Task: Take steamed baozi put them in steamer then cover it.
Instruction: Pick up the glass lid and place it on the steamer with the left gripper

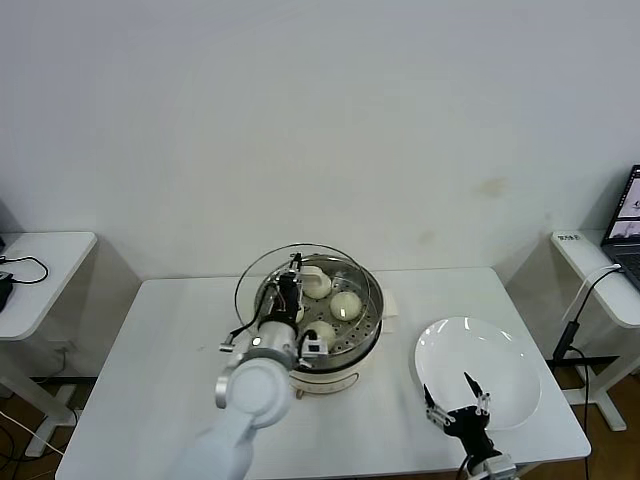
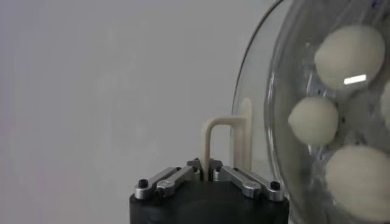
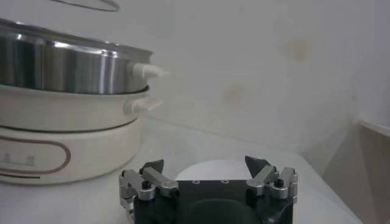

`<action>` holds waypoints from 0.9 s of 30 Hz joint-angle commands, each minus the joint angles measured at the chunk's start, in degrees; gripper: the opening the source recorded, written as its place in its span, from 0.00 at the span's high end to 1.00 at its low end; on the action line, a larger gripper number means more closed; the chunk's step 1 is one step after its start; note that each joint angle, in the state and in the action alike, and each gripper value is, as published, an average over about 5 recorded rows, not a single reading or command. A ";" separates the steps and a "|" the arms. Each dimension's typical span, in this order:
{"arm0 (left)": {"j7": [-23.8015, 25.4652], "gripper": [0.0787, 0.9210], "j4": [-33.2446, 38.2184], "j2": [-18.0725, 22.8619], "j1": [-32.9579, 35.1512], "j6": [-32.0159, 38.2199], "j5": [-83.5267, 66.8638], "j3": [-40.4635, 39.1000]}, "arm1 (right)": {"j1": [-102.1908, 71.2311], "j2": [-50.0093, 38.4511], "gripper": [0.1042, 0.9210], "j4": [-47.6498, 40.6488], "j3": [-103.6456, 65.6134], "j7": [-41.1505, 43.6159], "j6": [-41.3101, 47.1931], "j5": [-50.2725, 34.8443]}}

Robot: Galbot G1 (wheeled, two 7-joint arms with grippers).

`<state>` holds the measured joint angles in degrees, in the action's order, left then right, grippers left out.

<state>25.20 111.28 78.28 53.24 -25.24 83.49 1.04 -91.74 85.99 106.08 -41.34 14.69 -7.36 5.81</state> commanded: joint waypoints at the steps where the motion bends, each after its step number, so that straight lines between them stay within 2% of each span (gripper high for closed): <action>1: 2.68 0.93 -3.74 6.82 -1.09 -1.43 5.77 -2.42 | 0.02 0.11 0.12 -0.49 0.39 0.02 -0.12 0.96; 10: 0.64 0.93 -7.16 9.02 -0.82 -1.13 6.72 -1.35 | -0.06 -0.31 0.12 -0.50 0.42 0.18 -0.10 0.23; 27: -2.12 0.93 -11.70 10.56 -0.55 0.37 8.85 1.30 | -0.39 -1.07 0.12 -0.23 0.75 0.57 0.27 -2.16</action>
<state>23.81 101.75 87.71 52.84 -25.13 91.03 2.02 -92.14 84.99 105.89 -40.65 15.22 -7.19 4.33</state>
